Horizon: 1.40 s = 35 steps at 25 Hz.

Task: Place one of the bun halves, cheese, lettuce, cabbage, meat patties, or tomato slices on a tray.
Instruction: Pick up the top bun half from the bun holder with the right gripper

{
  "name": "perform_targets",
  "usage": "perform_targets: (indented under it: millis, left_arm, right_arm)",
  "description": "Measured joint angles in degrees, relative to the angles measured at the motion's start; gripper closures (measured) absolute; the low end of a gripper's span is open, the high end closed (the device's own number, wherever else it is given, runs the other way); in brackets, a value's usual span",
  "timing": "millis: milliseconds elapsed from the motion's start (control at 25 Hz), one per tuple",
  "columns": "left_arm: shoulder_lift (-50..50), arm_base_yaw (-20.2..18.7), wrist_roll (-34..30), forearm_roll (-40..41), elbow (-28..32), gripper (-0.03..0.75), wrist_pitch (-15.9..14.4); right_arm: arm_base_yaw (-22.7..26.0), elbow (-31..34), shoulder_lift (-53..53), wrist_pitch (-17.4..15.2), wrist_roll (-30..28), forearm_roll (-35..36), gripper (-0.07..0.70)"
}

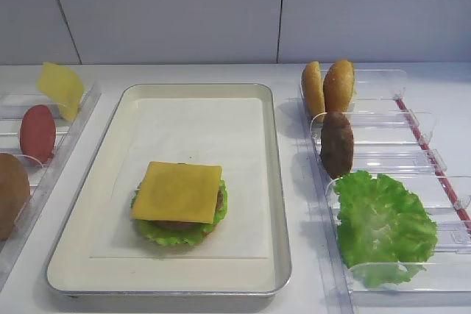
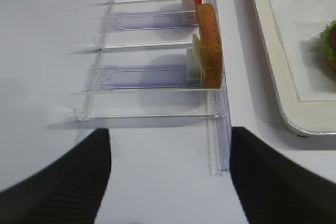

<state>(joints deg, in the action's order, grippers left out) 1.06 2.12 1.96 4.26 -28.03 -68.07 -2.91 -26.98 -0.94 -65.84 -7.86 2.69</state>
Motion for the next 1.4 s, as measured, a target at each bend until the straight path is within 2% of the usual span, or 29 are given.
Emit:
perform_targets:
  millis: [840, 1160, 1400]
  left_arm:
    - [0.00, 0.00, 0.00, 0.00, 0.00, 0.230, 0.00]
    - [0.00, 0.00, 0.00, 0.00, 0.00, 0.230, 0.09]
    - [0.00, 0.00, 0.00, 0.00, 0.00, 0.230, 0.09]
  right_arm:
    - [0.00, -0.92, 0.59, 0.61, -0.37, 0.09, 0.225]
    - [-0.63, -12.73, 19.57, 7.28, -1.52, 2.23, 0.225]
    - [-0.85, -22.39, 37.54, 9.86, -9.41, 9.16, 0.225]
